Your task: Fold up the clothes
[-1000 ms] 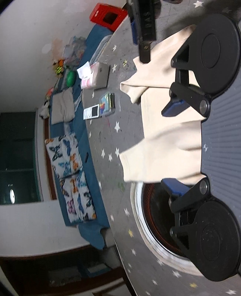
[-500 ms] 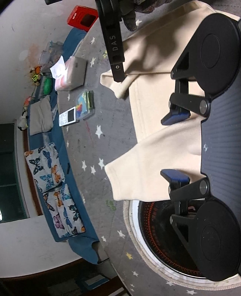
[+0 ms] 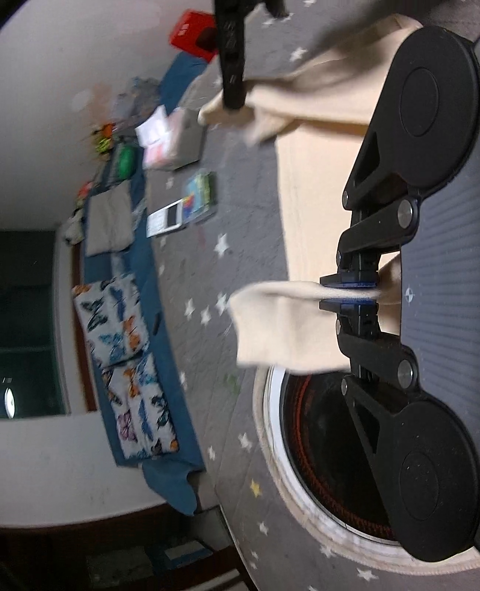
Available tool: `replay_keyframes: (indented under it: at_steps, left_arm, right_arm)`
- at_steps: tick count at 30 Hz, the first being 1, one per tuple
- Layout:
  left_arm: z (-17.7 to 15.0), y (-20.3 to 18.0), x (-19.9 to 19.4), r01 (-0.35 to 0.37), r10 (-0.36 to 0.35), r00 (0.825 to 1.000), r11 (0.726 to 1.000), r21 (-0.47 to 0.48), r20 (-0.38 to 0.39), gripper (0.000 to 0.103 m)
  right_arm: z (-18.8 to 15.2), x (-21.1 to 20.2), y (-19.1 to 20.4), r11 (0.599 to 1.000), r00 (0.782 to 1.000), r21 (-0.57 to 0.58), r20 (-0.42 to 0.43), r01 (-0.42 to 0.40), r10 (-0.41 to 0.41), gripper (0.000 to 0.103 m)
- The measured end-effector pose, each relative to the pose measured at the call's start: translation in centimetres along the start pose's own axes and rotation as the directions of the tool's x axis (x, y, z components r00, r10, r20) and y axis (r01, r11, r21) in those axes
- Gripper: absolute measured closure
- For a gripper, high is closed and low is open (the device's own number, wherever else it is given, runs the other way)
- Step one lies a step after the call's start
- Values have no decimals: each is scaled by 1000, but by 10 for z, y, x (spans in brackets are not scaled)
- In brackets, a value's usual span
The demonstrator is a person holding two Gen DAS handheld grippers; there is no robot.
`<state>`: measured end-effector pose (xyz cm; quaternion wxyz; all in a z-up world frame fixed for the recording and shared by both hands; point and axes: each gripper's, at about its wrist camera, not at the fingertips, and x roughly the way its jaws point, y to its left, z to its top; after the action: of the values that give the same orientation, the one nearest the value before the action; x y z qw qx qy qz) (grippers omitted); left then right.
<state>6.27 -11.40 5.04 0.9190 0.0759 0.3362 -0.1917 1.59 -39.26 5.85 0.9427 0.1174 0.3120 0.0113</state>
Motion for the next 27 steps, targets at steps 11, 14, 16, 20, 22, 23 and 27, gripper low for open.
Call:
replay_keyframes:
  at_steps: [11, 14, 16, 20, 22, 23, 27]
  left_arm:
    - [-40, 67, -82, -92, 110, 991, 973, -213, 74, 98]
    - [-62, 81, -107, -113, 134, 989, 959, -259, 67, 98]
    - [-77, 87, -122, -119, 139, 989, 952, -283, 55, 98]
    - [-108, 94, -145, -127, 139, 990, 937, -325, 14, 98]
    - [-119, 95, -150, -132, 136, 991, 932, -338, -12, 98]
    - [-123, 95, -150, -137, 137, 990, 930, -340, -25, 98]
    - [-133, 96, -157, -149, 142, 989, 933, -328, -44, 99]
  right_arm:
    - [-27, -110, -45, 993, 985, 83, 145, 81, -92, 98]
    - [-37, -136, -58, 987, 977, 114, 168, 111, -129, 98]
    - [-46, -150, -66, 982, 971, 133, 175, 137, -159, 98]
    - [-65, -168, -82, 964, 962, 183, 157, 192, -222, 98]
    - [-75, -169, -92, 953, 960, 208, 126, 222, -252, 98]
    - [-80, -170, -97, 946, 957, 220, 111, 238, -266, 98]
    - [-96, -170, -110, 928, 950, 245, 62, 281, -305, 98]
